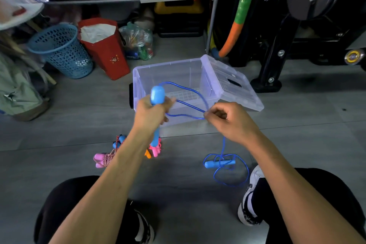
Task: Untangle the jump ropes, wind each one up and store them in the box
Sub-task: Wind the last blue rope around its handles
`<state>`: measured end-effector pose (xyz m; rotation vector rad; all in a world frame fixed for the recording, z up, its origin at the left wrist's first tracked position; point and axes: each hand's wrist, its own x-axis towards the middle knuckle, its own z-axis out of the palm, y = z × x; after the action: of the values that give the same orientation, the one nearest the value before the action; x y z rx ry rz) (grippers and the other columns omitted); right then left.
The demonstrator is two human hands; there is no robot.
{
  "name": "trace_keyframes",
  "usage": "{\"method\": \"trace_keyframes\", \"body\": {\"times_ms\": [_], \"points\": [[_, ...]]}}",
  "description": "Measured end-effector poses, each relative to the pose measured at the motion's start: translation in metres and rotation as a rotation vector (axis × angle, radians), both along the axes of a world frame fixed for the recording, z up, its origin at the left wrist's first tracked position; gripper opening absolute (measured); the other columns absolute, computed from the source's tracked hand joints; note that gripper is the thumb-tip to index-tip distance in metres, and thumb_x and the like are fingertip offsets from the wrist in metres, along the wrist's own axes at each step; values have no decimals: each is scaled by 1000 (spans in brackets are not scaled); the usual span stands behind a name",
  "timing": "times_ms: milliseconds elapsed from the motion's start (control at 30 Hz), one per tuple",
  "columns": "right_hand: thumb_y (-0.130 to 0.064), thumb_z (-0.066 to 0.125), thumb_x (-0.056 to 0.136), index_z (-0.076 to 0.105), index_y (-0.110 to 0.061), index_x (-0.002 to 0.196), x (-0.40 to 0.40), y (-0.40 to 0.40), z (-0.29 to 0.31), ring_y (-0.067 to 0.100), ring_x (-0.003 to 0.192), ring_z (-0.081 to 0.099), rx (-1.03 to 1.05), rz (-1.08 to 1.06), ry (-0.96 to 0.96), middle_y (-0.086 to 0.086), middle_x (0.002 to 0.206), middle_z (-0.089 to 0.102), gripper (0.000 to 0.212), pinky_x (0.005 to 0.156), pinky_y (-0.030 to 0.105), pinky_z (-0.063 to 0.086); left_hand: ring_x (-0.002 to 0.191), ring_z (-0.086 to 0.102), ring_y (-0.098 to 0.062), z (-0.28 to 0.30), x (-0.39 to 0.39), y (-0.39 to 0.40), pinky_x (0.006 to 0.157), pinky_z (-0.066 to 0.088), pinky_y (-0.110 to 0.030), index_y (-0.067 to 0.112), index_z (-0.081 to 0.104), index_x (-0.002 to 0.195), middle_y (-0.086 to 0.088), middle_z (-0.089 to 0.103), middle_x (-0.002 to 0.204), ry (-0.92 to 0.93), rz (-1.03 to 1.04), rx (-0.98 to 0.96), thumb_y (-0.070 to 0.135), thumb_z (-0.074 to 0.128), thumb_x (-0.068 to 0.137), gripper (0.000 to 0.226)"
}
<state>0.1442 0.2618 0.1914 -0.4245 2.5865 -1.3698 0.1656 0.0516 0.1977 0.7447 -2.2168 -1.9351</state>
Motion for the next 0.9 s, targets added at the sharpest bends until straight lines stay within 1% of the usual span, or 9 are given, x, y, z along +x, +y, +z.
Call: {"method": "trace_keyframes", "body": {"times_ms": [100, 233, 333, 400, 467, 600, 667, 800, 900], "points": [[-23, 64, 86, 68, -17, 72, -4, 11, 2, 9, 54, 50, 5, -70, 39, 7, 64, 65, 15, 58, 29, 44, 49, 44, -14, -1, -8, -24, 48, 44, -25, 14, 63, 72, -1, 56, 64, -32, 127, 16, 19, 72, 84, 16], [-24, 61, 92, 67, -16, 77, -1, 9, 3, 17, 54, 43, -1, 29, 69, 14, 67, 61, 18, 55, 30, 38, 55, 50, -17, -4, -1, -7, 52, 53, -30, 14, 70, 93, 0, 60, 72, -123, -173, -242, 25, 75, 81, 17], [-25, 60, 94, 67, -19, 79, 3, -1, 4, 16, 53, 41, -8, 105, 72, 10, 63, 57, 18, 53, 31, 36, 44, 43, -14, 7, 8, 17, 53, 50, -27, 18, 69, 93, 10, 60, 61, -102, -422, -103, 33, 71, 86, 17], [-24, 59, 94, 66, -20, 77, 4, -6, 3, 12, 51, 39, -36, 112, 80, 12, 61, 55, 18, 51, 31, 35, 41, 37, -15, 11, 11, 25, 54, 48, -28, 12, 66, 81, 4, 64, 62, -147, -555, -11, 34, 70, 86, 22], [-27, 61, 94, 65, -20, 76, 4, -7, 1, 16, 51, 44, -33, 91, 57, 12, 61, 55, 20, 51, 32, 39, 41, 34, -15, 7, 10, 25, 53, 45, -28, 12, 60, 71, -3, 57, 62, -150, -473, 62, 32, 73, 84, 27], [-30, 63, 90, 64, -16, 73, 1, 10, -1, 4, 49, 44, 120, -2, 13, -9, 54, 53, 23, 51, 17, 36, 39, 34, -12, -7, -5, -2, 45, 38, -25, 11, 61, 76, 0, 48, 59, -107, 64, 239, 27, 77, 80, 22], [-28, 63, 91, 65, -14, 74, 0, 21, 0, 4, 49, 43, 120, -58, 30, -9, 54, 52, 22, 49, 13, 35, 39, 38, -14, -15, -8, -21, 46, 38, -24, 9, 64, 79, -1, 56, 61, -155, 142, 128, 27, 77, 80, 22], [-28, 60, 93, 67, -16, 78, 3, 25, 1, 8, 54, 45, 53, -2, 59, 9, 65, 60, 20, 54, 24, 40, 48, 41, -19, -20, 0, -6, 56, 44, -30, 12, 64, 76, 2, 46, 54, -214, -138, -224, 28, 76, 79, 20], [-27, 60, 93, 66, -17, 77, 6, 13, -3, 11, 55, 42, 56, 86, 64, 12, 65, 58, 20, 54, 32, 39, 48, 41, -18, -12, 10, 27, 56, 47, -28, 17, 69, 87, 3, 47, 57, -192, -353, -44, 33, 73, 83, 17]]}}
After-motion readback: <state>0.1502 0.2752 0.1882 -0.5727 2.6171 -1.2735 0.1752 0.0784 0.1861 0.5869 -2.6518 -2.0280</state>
